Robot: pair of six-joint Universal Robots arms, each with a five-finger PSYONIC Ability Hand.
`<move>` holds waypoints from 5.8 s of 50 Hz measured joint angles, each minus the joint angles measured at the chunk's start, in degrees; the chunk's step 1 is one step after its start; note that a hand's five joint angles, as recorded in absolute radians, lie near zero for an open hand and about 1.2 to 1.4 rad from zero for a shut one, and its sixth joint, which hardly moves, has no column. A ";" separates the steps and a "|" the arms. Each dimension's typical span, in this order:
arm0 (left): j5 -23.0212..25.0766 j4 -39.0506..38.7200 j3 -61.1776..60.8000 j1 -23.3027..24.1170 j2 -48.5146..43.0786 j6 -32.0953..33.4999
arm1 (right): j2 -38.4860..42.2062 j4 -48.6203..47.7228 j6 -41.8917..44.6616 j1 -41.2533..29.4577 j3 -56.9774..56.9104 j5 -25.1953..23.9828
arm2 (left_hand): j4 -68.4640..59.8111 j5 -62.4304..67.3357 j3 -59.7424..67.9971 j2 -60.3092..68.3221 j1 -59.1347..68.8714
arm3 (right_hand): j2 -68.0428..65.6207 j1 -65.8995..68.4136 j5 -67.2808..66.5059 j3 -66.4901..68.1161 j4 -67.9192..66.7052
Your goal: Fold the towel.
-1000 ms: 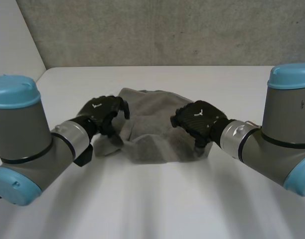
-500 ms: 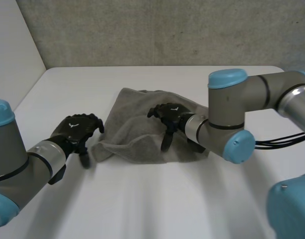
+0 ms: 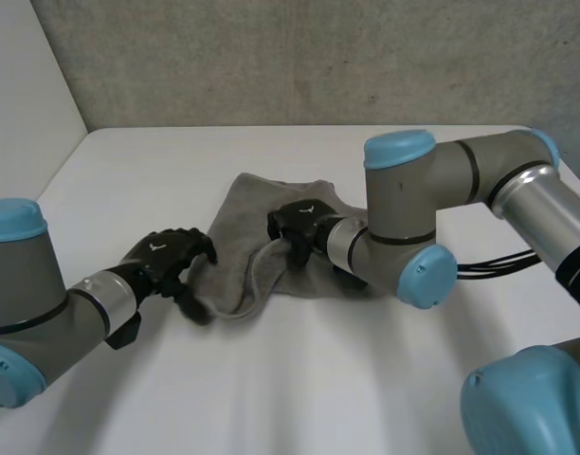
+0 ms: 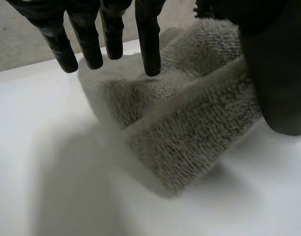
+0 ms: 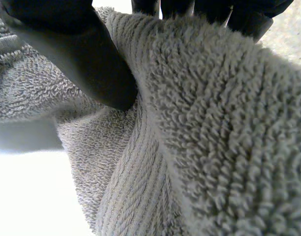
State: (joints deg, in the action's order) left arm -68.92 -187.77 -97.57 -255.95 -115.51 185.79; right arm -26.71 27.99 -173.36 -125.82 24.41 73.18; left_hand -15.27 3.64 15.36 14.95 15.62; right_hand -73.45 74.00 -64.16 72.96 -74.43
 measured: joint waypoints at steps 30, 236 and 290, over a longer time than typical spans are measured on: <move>0.70 -0.05 4.20 7.65 -7.34 -5.49 | -26.34 -14.97 0.37 10.89 38.55 -0.87 | -44.02 45.23 43.31 42.76 42.36 | -0.02 0.56 -0.13 0.30 -0.33; -1.44 -6.21 28.04 2.39 -24.71 15.17 | -32.81 -33.16 21.29 33.09 61.58 -3.52 | -21.65 21.95 21.67 22.28 21.37 | -2.49 2.25 -2.37 3.57 -2.22; -1.20 -6.08 29.10 2.34 -24.41 9.33 | -32.21 -34.01 21.21 33.09 61.57 -0.93 | -62.13 60.17 60.87 61.55 56.23 | -2.50 2.25 -2.33 3.58 -2.22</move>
State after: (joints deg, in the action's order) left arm -70.13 -193.85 -68.47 -253.61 -139.93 195.12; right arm -58.92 -6.02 -152.15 -92.73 85.97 72.25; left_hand -77.40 63.81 76.23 76.50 71.85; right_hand -75.95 76.26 -66.49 76.54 -76.65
